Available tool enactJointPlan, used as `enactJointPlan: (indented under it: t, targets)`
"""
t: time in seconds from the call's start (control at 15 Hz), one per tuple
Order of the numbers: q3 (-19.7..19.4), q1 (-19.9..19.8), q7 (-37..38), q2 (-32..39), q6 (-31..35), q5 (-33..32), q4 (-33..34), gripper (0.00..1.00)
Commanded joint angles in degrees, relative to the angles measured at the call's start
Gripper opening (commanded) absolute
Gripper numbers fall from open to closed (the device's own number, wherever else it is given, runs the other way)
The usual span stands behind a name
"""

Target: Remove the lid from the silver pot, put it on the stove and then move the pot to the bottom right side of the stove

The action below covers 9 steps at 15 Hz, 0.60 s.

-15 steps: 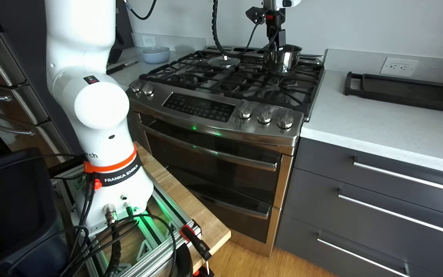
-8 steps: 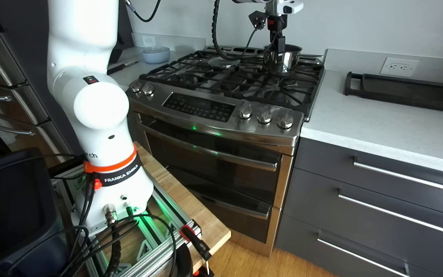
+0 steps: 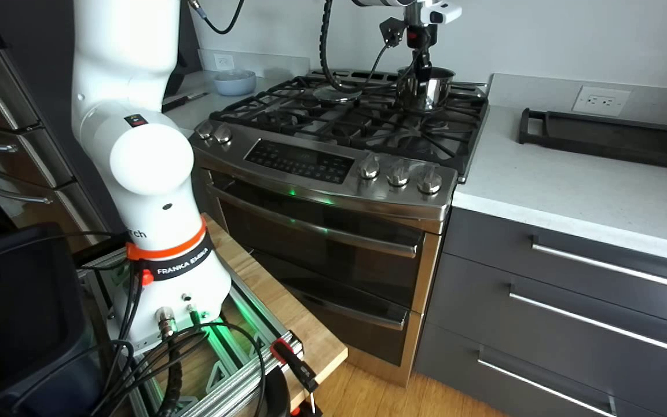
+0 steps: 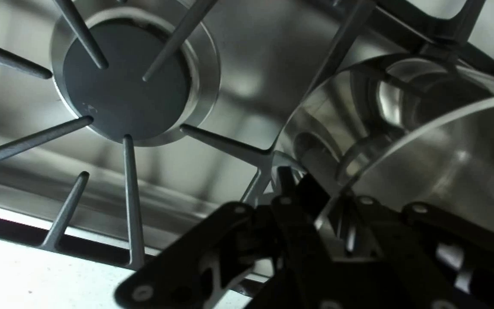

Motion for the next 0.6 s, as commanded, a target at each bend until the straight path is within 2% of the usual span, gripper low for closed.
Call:
enactJointPlan:
  t: [0.0,0.53]
  targets:
    - [-0.6,-0.4,1.3,0.4,1.1,1.0,0.2,0.0]
    - [-1.2,-1.1,0.9,-0.9,1.7,0.9,-1.2,0.01]
